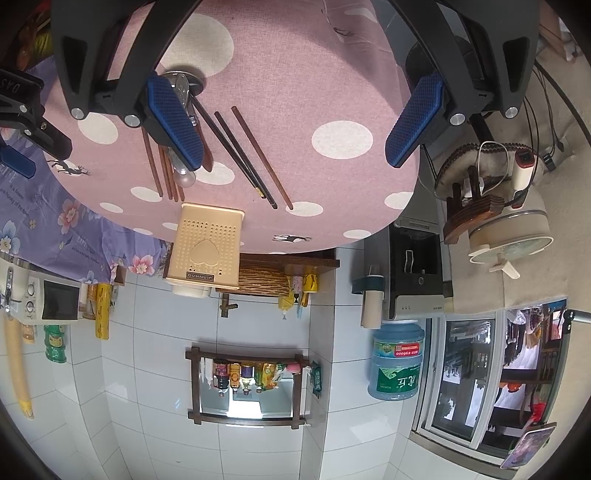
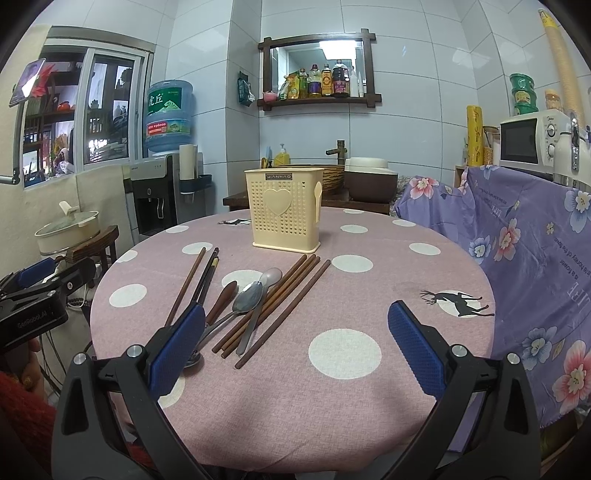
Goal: Organize utensils
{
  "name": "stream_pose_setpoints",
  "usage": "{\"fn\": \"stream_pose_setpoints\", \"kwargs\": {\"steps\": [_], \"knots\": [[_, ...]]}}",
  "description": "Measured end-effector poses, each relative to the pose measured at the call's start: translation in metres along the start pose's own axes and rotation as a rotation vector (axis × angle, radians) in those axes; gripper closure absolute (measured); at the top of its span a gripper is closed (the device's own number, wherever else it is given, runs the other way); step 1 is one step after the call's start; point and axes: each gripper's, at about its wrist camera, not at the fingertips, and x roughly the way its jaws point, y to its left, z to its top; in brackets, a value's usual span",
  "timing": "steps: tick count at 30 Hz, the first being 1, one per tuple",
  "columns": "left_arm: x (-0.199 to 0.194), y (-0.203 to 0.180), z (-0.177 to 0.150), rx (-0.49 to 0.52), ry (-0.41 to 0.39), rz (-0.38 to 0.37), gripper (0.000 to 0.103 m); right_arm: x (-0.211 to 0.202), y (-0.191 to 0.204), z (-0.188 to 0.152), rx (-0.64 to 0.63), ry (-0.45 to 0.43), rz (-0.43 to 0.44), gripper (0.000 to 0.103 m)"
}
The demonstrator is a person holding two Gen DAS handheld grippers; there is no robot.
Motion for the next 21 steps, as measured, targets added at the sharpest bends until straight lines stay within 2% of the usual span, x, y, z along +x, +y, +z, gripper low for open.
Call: {"fn": "stream_pose_setpoints", "kwargs": {"steps": [21], "knots": [[0.0015,-0.0015,-0.0026,0.000,0.007,0.004,0.005,0.0020,0.0028,-0.0028,-0.002,0.004,0.000,0.005]]}}
